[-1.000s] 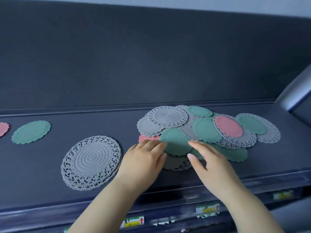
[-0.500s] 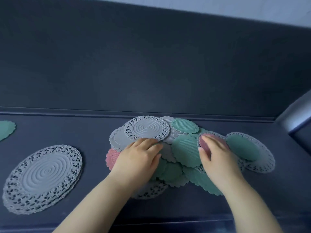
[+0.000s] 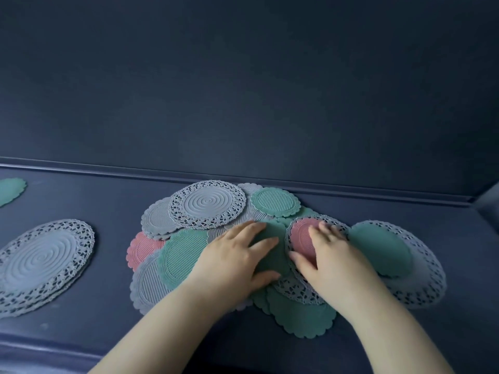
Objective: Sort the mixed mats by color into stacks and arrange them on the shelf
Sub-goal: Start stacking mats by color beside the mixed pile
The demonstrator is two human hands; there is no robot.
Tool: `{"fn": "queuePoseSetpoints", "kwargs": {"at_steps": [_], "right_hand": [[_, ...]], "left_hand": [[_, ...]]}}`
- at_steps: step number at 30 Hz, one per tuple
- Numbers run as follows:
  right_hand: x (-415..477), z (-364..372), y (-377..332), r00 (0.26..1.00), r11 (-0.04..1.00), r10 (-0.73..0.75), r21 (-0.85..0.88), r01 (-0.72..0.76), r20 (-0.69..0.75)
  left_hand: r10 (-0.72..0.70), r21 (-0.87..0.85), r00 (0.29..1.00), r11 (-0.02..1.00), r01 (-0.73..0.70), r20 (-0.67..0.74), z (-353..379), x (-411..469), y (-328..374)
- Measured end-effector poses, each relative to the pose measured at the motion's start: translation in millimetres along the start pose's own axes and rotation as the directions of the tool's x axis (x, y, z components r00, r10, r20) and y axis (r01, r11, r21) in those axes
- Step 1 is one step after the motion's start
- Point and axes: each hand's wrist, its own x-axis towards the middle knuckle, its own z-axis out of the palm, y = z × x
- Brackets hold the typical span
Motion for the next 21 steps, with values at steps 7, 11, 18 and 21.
{"fn": "queuePoseSetpoints", "kwargs": {"at_steps": [7,11,18,21], "right_hand": [[2.2,5.4,-3.3,0.999,0.999,0.014,-0.036,-0.015,-0.030],[1.4,8.8,-6.2,0.992,0.999,0.042,0.032,-0.039,-0.118],[-0.9,9.5,-15.3,0.973,0.987,0.137,0.106,-0.119,-0.184],[-2.7,8.4,-21.7,0.964,0.978,0.174,0.147,-0.146,-0.199]], "left_hand": [[0.045,0.035,0.998,0.998,-0.044,-0.037,0.1,-2.8,3.2],[0.191,0.022,0.958,0.981,-0.191,-0.214,-0.3,-9.1,-0.7],[0.119,-0.061,0.941,0.987,-0.146,-0.315,-0.3,-19.8,-19.4],[0.007,-0.176,0.934,0.982,-0.075,-0.357,-8.7,-23.7,-27.8]]}}
